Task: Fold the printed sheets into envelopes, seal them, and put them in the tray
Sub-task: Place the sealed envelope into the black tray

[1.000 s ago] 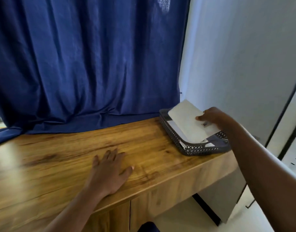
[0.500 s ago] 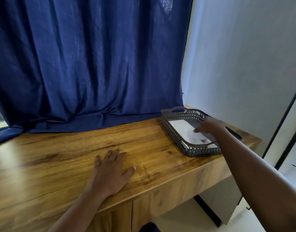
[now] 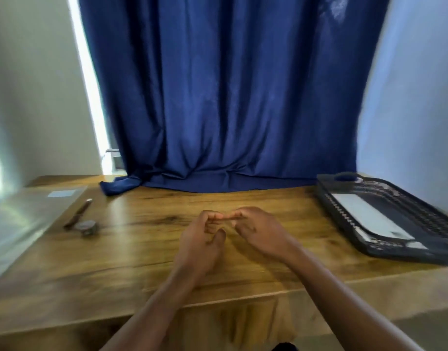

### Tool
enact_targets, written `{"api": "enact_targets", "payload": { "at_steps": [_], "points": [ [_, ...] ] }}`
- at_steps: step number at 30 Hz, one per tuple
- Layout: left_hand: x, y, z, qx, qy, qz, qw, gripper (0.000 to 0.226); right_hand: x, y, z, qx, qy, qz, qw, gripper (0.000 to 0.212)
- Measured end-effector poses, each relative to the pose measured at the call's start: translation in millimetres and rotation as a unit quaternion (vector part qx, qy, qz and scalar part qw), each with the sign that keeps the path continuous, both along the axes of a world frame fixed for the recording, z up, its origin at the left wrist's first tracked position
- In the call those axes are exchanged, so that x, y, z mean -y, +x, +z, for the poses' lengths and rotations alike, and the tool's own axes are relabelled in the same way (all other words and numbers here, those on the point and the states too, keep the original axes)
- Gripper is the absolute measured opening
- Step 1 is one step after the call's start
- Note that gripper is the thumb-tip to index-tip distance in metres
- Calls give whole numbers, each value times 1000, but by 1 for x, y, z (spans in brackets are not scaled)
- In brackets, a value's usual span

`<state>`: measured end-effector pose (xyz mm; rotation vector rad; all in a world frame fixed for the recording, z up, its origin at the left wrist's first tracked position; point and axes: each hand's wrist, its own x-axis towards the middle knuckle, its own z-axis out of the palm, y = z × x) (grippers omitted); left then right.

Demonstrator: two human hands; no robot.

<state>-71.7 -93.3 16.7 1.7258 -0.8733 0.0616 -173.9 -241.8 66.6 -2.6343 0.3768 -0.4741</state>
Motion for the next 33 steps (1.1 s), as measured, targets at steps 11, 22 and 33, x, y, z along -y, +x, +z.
{"api": "enact_targets", "payload": {
  "at_steps": [11, 22, 33],
  "points": [
    [-202, 140, 19, 57, 228, 287, 929, 64, -79, 43, -64, -145, -67, 56, 986, 75],
    [-185, 197, 35, 185, 422, 235, 856, 36, -79, 46, -70, -126, -60, 39, 989, 86],
    [-159, 223, 38, 180, 467, 279, 820, 61, -84, 46, -64, -105, -38, 40, 993, 82]
  ]
}}
